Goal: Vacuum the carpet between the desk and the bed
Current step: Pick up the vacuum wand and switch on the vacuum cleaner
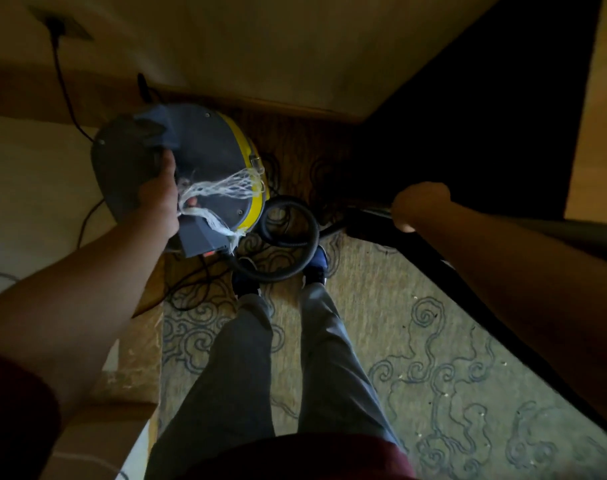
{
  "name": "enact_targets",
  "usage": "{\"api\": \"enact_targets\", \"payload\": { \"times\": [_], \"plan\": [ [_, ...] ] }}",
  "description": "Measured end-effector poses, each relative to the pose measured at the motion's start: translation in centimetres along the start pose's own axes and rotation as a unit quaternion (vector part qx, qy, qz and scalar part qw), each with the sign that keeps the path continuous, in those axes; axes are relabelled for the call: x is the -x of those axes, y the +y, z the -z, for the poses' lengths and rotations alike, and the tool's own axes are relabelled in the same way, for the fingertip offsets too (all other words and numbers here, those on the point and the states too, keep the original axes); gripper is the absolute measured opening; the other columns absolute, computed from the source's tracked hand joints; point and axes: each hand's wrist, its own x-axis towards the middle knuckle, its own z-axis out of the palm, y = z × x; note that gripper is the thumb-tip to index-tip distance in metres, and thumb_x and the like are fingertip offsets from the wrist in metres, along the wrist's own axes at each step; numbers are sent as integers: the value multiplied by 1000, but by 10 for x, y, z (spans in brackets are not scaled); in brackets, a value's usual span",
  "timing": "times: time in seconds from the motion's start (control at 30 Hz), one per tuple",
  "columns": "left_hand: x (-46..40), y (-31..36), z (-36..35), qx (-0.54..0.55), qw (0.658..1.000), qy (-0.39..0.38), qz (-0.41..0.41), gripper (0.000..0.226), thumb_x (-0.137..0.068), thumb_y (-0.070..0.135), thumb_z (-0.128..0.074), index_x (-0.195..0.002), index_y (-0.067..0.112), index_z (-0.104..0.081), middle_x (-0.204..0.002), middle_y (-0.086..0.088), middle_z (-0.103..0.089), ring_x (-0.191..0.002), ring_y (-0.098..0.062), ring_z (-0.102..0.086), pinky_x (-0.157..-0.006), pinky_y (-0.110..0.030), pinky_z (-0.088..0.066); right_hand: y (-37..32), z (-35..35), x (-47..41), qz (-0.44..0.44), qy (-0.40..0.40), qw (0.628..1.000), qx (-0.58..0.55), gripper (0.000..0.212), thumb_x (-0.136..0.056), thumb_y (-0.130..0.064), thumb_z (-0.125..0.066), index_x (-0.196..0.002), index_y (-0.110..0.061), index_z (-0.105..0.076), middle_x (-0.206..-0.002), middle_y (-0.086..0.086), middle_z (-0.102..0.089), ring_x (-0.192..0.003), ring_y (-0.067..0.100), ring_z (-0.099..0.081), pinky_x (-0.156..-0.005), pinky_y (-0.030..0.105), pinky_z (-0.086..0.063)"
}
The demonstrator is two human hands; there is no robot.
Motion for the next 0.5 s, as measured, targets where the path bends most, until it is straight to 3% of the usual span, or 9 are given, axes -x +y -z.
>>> {"api": "enact_targets", "payload": {
  "times": [0.1, 0.2, 0.27, 0.33, 0.4, 0.5],
  "plan": [
    [11, -15, 7, -7, 1000, 18, -9, 60, -78, 75, -60, -88, 17, -61, -84, 0, -68, -55, -13, -64, -42, -19, -50, -9, -39, 25, -30, -13, 999, -25, 14, -96, -19, -54, -106, -16, -63, -82, 3, -55, -76, 20, -57, -76, 33, -50],
    [23, -34, 16, 3, 999, 35, -11, 55, -81, 73, -58, -83, 18, -60, -82, 1, -68, -52, -12, -64, -39, -18, -48, -16, -76, 45, -40, -14, 996, -82, 17, -92, -27, -59, -104, -16, -64, -71, 2, -48, -67, 18, -52, -67, 34, -44],
    [34, -47, 24, -5, 998, 56, -7, 60, -81, 72, -57, -95, 15, -63, -88, -1, -70, -62, -14, -69, -42, -18, -51, -20, -95, 68, -27, -18, 995, -99, 22, -91, -29, -60, -109, -18, -65, -74, 0, -52, -72, 19, -55, -67, 33, -41],
    [49, -57, 32, -5, 999, 51, -10, 65, -82, 72, -57, -106, 12, -64, -92, -3, -72, -64, -15, -70, -43, -19, -52, -25, -116, 86, -17, -12, 993, -117, 31, -91, -28, -59, -119, -19, -63, -91, 1, -63, -89, 23, -63, -70, 34, -39],
    [62, -70, 43, -6, 999, 52, -13, 61, -82, 71, -57, -96, 13, -66, -88, -3, -72, -56, -16, -66, -41, -20, -51, -28, -137, 105, -20, -25, 988, -154, 35, -90, -27, -58, -124, -19, -60, -95, 4, -62, -97, 24, -63, -71, 34, -41],
    [89, -85, 52, 11, 997, 69, -29, 50, -83, 68, -59, -76, 19, -59, -75, -1, -68, -41, -14, -58, -38, -20, -48, -20, -170, 132, -21, -30, 975, -220, 30, -92, -26, -55, -121, -18, -61, -84, 0, -61, -85, 21, -65, -76, 31, -49]
  ]
}}
